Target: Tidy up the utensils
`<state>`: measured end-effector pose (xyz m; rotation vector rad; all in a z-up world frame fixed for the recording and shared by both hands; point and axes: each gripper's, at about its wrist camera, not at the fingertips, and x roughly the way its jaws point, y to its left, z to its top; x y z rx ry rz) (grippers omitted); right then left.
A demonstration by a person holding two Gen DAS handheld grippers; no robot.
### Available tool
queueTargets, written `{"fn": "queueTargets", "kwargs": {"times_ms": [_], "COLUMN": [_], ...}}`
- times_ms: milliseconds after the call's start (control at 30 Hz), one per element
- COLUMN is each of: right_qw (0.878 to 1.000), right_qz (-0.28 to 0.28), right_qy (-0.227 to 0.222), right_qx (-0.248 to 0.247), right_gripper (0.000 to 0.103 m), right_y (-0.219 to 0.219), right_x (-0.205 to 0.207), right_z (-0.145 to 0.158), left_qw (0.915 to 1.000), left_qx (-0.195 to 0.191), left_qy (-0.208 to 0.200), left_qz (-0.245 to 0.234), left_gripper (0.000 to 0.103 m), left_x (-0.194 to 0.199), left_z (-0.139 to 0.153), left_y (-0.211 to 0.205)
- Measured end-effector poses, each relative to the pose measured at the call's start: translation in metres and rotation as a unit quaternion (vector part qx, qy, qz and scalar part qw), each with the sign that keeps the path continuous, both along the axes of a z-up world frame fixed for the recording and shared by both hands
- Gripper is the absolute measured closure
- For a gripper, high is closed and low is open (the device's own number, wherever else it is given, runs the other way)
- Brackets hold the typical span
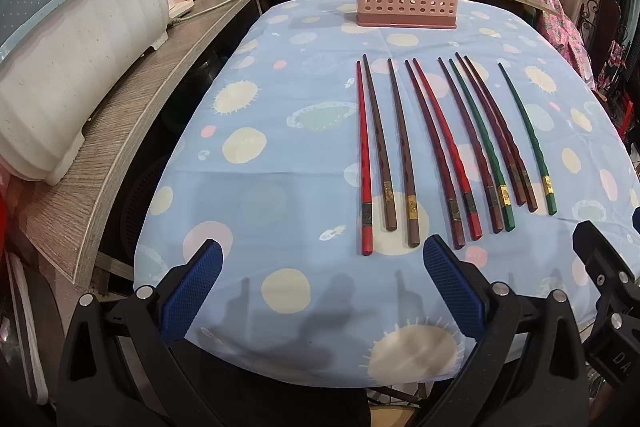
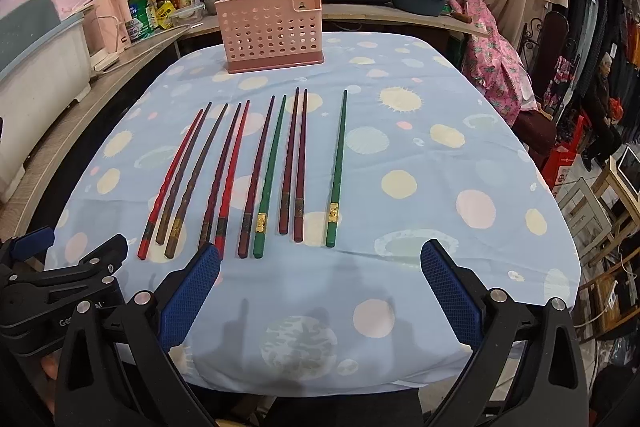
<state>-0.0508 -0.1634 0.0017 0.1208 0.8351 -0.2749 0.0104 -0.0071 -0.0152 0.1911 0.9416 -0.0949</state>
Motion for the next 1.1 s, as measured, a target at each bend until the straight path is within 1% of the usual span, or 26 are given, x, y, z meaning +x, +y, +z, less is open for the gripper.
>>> {"fn": "queueTargets", "kwargs": {"times_ms": [467,1100], "right_qw": [1.000,1.000], "right_qz": [-0.002,0.000], "right_qy": [-0.001,-0.003], "right_qx": [0.005,0.012], "right_gripper": [0.007,0.007], "right_y": [0.0014,0.0022], "right_x": [0.0023,-0.0056], "right_z": [-0.0010,-0.0035], "left_qw": [1.0000,1.0000], "left_qx": [0.004,0.003], "left_qy": [-0.002,0.001], "left_qz": [0.005,0.003], "left_gripper": [0.007,0.007], "left_x": [0.0010,-0.0051], "left_z": [-0.0009,-0.0010], "left_y": [0.0014,0.0007]}}
